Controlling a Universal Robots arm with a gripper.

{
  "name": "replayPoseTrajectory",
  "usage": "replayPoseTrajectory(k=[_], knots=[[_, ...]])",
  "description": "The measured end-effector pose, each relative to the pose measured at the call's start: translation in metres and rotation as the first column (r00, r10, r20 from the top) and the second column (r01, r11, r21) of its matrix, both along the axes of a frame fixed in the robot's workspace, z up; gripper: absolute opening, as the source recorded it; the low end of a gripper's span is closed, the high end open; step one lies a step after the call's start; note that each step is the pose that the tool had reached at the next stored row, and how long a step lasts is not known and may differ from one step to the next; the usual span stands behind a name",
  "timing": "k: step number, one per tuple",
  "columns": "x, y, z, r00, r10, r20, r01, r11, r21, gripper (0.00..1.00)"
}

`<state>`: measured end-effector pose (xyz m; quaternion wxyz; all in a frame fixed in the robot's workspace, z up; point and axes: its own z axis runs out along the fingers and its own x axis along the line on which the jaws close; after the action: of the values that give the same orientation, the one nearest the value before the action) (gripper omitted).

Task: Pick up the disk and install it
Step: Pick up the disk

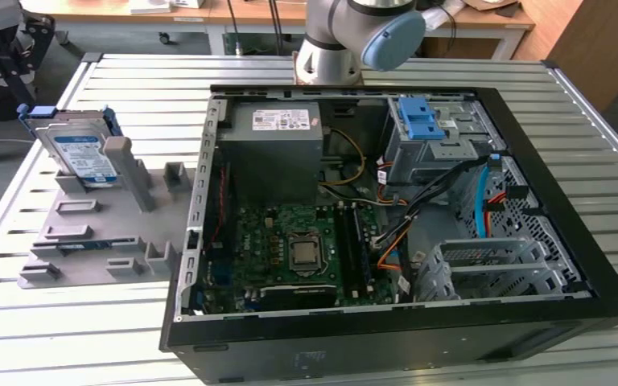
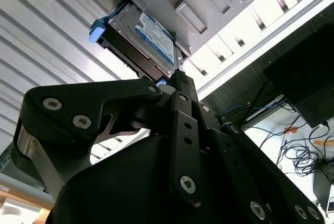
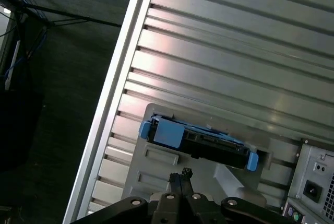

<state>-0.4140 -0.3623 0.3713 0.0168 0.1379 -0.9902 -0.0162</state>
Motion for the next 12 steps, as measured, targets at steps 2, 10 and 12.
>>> replayPoseTrajectory(k=[2, 10, 12], knots=[[0.0000, 0.0000, 0.0000, 1.0000, 0.008, 0.0000, -0.008, 1.0000, 0.0000, 0.11], [0.0000, 0.0000, 0.0000, 0.9990, 0.044, 0.0000, -0.044, 0.9990, 0.0000, 0.11], [0.0000, 0.0000, 0.0000, 0.9986, 0.053, 0.0000, -0.053, 0.9986, 0.0000, 0.11]])
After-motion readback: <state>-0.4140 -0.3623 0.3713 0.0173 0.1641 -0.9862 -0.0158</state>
